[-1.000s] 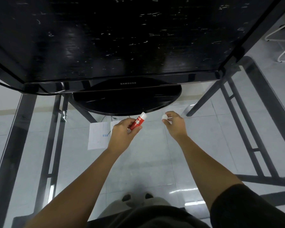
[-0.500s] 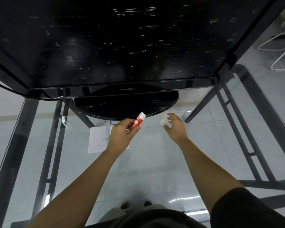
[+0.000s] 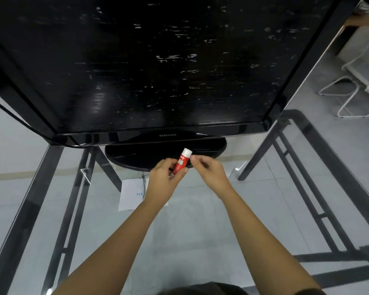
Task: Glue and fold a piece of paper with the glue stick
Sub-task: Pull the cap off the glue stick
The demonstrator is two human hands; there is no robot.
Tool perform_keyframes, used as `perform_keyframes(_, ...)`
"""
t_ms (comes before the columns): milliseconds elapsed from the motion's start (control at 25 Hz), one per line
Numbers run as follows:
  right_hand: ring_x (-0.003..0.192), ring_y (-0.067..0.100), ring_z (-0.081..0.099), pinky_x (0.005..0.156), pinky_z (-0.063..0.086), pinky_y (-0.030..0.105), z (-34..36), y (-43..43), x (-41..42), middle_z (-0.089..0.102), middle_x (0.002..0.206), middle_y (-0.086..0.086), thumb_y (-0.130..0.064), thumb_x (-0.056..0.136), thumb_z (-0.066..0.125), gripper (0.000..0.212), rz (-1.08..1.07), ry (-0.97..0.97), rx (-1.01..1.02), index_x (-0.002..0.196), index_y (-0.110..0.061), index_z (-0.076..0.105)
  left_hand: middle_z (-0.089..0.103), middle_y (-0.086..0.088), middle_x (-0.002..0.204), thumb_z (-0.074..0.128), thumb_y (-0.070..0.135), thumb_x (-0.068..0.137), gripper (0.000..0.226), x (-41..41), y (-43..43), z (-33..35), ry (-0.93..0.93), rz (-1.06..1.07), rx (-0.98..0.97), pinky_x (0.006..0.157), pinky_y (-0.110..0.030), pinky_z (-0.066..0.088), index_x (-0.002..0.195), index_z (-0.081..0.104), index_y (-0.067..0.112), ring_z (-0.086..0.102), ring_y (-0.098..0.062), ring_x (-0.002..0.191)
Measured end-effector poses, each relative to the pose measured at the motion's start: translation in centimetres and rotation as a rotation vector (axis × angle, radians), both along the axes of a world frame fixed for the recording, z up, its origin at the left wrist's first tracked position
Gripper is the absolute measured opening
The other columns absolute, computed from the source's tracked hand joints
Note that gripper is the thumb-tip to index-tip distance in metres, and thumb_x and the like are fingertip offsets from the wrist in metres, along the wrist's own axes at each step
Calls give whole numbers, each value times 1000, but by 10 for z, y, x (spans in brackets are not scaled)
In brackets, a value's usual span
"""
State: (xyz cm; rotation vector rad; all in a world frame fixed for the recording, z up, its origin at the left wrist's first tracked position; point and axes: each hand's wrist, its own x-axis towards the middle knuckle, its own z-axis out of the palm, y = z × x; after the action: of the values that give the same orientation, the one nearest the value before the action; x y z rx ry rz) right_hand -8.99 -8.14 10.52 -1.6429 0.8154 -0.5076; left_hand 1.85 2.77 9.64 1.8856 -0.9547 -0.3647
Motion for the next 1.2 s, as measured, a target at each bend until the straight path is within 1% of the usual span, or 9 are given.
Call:
perform_keyframes(160, 81, 17, 66, 75, 50, 25, 13, 11, 1, 73, 83, 6, -39, 83, 66, 23, -13, -55, 29, 84, -17, 73, 55, 6, 93, 70, 32, 78, 31, -8, 7, 5, -57, -28, -10, 64, -12, 45, 104, 60, 19, 56, -5, 78)
perform_keyframes(240, 78, 17, 64, 71, 48, 20, 16, 15, -1, 71, 86, 14, -40, 84, 64, 28, -54, -70, 37, 83, -14, 72, 54, 13, 97, 70, 30, 79, 35, -13, 15, 6, 40, -23, -32, 65, -9, 45, 110, 56, 24, 57, -2, 85)
perform_keyframes(360, 71, 0, 58, 62, 44, 8, 23, 22, -4, 69, 86, 9, -45, 84, 61, 30, -95, -75, 51, 84, -16, 71, 64, 17, 90, 70, 30, 80, 21, -18, 26, 6, 223, 14, -99, 64, -7, 47, 95, 56, 33, 64, 1, 81)
perform_keyframes(560, 90, 9, 66, 73, 47, 15, 25, 43, -6, 71, 90, 1, -45, 82, 64, 25, -104, -145, 181, 91, -22, 69, 69, 11, 89, 72, 25, 79, 22, -32, 34, 10, 274, 71, -266, 70, -10, 50, 93, 59, 36, 66, -1, 83)
perform_keyframes(760, 89, 13, 65, 80, 51, 21, 28, 47, -7, 70, 88, 5, -41, 84, 63, 24, -102, -163, 187, 89, -20, 70, 71, 6, 92, 65, 37, 80, 19, -30, 42, 7, 525, -9, -362, 72, -18, 53, 94, 63, 25, 69, -14, 86)
perform_keyframes(880, 83, 9, 64, 71, 50, 13, 30, 47, -9, 70, 85, 4, -40, 84, 63, 24, -101, -162, 155, 90, -18, 71, 71, 4, 92, 65, 37, 78, 18, -26, 42, 6, 620, -62, -367, 71, -17, 52, 89, 64, 23, 69, -17, 87)
perform_keyframes(1040, 83, 9, 66, 68, 48, 11, 28, 50, -6, 71, 85, 5, -42, 83, 64, 27, -162, -111, 117, 88, -17, 71, 69, 3, 85, 74, 28, 75, 16, -27, 39, 5, 483, 20, -292, 73, -18, 53, 82, 60, 27, 66, -10, 84)
perform_keyframes(1160, 89, 12, 67, 80, 48, 21, 26, 53, -3, 72, 88, 3, -44, 83, 63, 31, -181, -83, 154, 91, -15, 71, 53, 17, 84, 73, 17, 77, 26, -34, 36, 3, -63, 140, -203, 75, -3, 41, 83, 51, 29, 54, 7, 88)
perform_keyframes(1200, 90, 12, 67, 81, 49, 22, 26, 54, -3, 72, 88, 3, -45, 83, 63, 32, -188, -83, 167, 91, -15, 71, 51, 17, 87, 72, 17, 78, 26, -36, 36, 1, -103, 150, -213, 75, -1, 39, 89, 51, 28, 52, 8, 89)
